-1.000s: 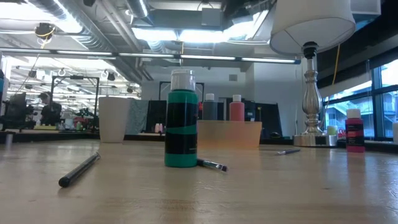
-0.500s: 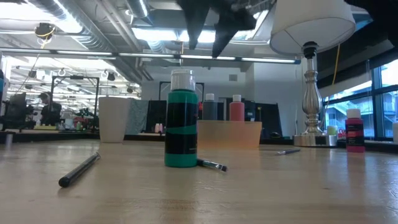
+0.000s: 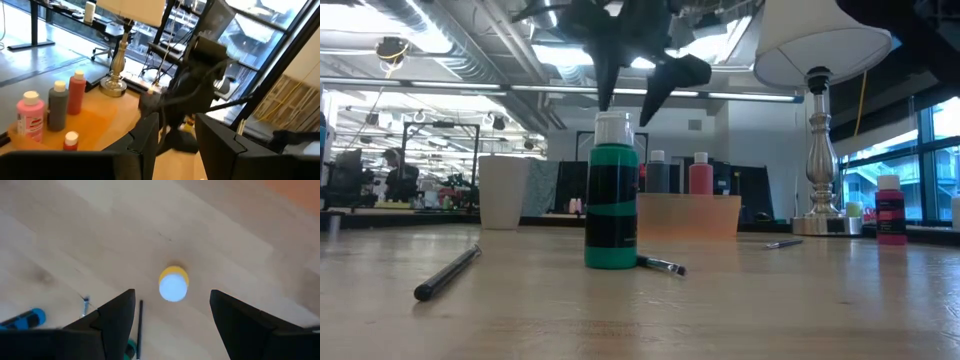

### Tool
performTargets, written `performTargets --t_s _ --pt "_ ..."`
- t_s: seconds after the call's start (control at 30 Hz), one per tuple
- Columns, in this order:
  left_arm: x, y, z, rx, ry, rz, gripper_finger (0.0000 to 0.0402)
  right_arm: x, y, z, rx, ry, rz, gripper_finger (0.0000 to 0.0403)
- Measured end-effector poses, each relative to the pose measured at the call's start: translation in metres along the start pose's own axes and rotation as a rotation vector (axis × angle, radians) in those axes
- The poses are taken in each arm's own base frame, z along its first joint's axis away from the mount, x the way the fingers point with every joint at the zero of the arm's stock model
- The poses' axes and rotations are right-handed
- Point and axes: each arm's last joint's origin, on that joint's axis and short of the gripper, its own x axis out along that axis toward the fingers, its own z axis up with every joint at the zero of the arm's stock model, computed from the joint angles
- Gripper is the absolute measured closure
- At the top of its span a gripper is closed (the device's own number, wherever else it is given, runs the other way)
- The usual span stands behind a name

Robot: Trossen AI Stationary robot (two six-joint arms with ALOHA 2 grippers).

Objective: Pick & Place Paint Supplies
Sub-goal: Put the yellow paint bottle into the orange bin

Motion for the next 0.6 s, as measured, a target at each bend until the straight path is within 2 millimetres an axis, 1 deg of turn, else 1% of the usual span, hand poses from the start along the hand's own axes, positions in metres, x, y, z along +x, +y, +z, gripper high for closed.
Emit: performTargets --t_s 0.1,0.33,0.6 --pt "0.0 0.0 0.001 -0.011 -0.011 -0.005 0.0276 0.009 0.004 -0.002 -0.004 0.01 -0.002 0.0141" --pt "-0.001 0.0 0.001 0.058 -0.016 -0.007 0.0274 0.031 0.008 -0.004 0.025 0.055 -0.027 0.0141" --pt "-0.001 0.0 0.001 0.065 -0.016 -0.007 0.0274 0.039 0.008 -0.004 0.022 0.055 -0.054 0.0141"
